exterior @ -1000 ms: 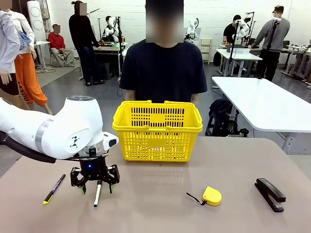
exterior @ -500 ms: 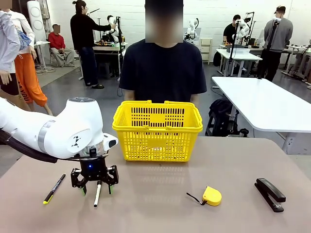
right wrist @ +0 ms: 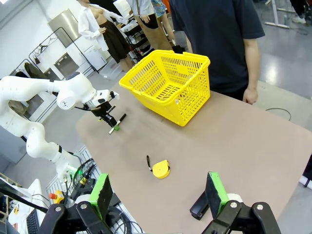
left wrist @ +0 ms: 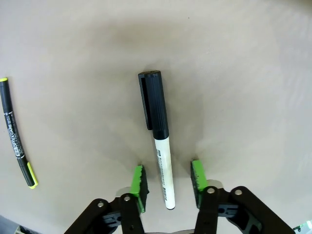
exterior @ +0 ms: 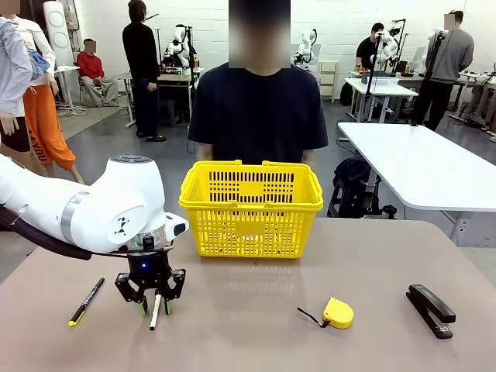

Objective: Place the items the person wants into the basket.
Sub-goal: Pick up the item the person points to and place it in the Market Basket.

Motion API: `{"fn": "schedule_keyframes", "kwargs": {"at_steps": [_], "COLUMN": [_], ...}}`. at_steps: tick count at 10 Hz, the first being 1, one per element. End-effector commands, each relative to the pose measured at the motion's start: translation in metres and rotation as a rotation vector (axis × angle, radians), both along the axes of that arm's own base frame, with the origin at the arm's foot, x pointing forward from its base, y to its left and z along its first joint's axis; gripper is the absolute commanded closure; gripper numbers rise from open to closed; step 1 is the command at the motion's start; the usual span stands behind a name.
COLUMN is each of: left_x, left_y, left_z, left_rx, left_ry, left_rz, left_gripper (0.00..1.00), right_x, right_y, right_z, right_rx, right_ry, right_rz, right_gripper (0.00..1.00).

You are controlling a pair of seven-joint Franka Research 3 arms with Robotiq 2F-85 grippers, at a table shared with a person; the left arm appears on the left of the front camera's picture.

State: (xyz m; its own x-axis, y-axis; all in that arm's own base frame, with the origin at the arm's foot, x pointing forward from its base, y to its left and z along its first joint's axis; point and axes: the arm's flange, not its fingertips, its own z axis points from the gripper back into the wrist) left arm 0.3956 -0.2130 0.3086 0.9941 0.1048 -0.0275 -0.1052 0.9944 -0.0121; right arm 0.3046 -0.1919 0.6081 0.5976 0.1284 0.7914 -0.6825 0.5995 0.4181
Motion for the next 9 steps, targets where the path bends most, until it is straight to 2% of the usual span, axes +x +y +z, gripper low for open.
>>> {"fn": "schedule_keyframes", "kwargs": {"at_steps": [1, 2, 5, 7, 8, 9], "left_x": [0.002, 0.001, 0.002, 0.007, 0.002, -0.010], "left_y": [-0.004, -0.003, -0.001, 0.013, 0.026, 0.042], "left_z": [-0.002, -0.002, -0.003, 0.011, 0.040, 0.084], "left_rx": [0.025, 0.025, 0.027, 0.023, -0.003, -0.018], "left_ry": [0.001, -0.002, 0.000, -0.018, -0.019, -0.055], "left_rz": [0.011, 0.010, 0.009, -0.035, -0.085, -0.134], "left_gripper": [0.93, 1.00, 1.00, 1.00, 1.00, 1.00], "right_x": [0.003, 0.003, 0.003, 0.003, 0.003, 0.003], "right_y": [0.000, 0.000, 0.000, 0.000, 0.000, 0.000], "right_z": [0.001, 0.001, 0.001, 0.001, 0.001, 0.001], "right_rx": [0.024, 0.024, 0.024, 0.024, 0.024, 0.024], "right_ry": [-0.024, -0.024, -0.024, -0.024, -0.024, -0.024], "right_rz": [0.008, 0.008, 0.008, 0.008, 0.008, 0.008], "right_gripper": [0.00, 0.00, 0.00, 0.00, 0.00, 0.00]}}
